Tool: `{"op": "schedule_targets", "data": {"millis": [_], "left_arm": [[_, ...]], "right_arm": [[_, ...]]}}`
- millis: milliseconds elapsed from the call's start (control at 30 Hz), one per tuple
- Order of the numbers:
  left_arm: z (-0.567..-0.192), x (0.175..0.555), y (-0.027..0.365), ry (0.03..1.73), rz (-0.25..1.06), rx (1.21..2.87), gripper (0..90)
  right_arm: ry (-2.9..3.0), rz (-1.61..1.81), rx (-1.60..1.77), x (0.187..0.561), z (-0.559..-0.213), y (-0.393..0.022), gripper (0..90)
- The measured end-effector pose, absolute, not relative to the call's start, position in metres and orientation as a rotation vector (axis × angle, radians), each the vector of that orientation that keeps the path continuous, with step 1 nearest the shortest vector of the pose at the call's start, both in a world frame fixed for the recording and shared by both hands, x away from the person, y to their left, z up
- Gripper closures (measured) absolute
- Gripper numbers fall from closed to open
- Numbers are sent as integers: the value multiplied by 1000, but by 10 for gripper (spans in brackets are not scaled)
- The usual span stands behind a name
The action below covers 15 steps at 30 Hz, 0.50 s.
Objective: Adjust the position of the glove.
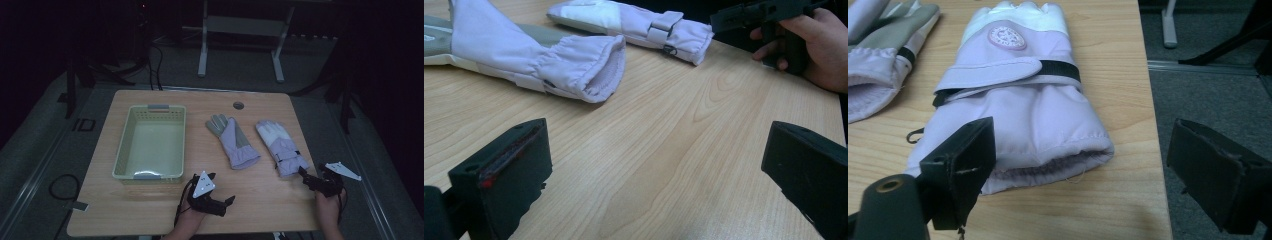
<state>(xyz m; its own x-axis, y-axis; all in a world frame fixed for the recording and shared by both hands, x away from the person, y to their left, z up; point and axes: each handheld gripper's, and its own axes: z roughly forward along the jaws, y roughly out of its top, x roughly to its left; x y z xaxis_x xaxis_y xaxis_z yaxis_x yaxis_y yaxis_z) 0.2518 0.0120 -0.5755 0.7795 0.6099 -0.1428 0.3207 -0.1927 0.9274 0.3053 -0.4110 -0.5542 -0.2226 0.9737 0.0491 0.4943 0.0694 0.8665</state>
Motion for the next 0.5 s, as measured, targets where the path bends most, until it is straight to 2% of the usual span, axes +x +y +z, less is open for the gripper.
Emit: {"op": "schedule_targets", "data": {"millis": [333,500], "left_arm": [[-575,251,11,713,316,1803,0],[-575,251,11,712,319,1803,0]], "right_arm": [[1829,1066,1436,307,-551,-411,121],[1884,1107,1407,307,-534,-409,114]]}}
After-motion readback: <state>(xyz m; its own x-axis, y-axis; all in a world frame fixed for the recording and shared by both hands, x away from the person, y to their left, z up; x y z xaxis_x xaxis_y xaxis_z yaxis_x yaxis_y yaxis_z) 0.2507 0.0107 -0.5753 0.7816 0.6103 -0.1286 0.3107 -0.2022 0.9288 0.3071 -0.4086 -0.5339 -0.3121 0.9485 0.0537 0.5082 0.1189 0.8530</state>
